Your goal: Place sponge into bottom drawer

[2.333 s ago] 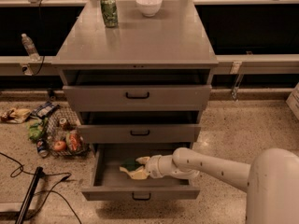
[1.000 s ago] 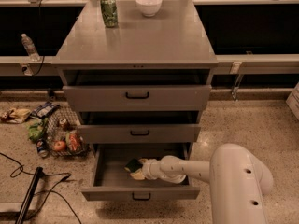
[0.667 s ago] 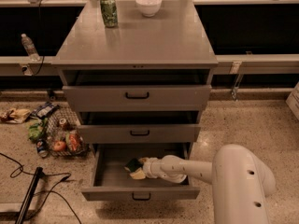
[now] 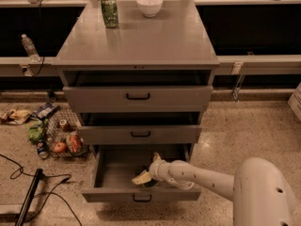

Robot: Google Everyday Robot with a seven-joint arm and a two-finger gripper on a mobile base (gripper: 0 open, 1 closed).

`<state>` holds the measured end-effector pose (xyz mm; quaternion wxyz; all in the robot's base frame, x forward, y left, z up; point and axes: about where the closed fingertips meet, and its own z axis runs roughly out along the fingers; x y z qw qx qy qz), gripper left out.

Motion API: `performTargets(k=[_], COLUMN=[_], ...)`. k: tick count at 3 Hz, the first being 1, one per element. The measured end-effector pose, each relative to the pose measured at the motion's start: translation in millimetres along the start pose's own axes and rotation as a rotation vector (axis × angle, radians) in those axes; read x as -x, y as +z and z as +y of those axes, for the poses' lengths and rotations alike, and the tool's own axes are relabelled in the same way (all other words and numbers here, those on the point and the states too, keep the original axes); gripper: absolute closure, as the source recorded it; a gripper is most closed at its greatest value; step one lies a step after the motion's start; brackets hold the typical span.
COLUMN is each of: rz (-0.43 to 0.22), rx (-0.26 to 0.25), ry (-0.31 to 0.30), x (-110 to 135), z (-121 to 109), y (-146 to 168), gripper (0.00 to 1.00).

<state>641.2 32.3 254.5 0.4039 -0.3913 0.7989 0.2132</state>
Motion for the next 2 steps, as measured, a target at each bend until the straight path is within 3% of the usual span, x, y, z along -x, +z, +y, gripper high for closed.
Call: performTargets(k=[1,2], rz=[-0.038,-0.039], rx=[0.035,0.099], ry=[0.080,0.082], x=[-8.4,-11.5], z=[-12.1,5.4], y=[-70.1,-69.2], gripper=[0.20,0.13])
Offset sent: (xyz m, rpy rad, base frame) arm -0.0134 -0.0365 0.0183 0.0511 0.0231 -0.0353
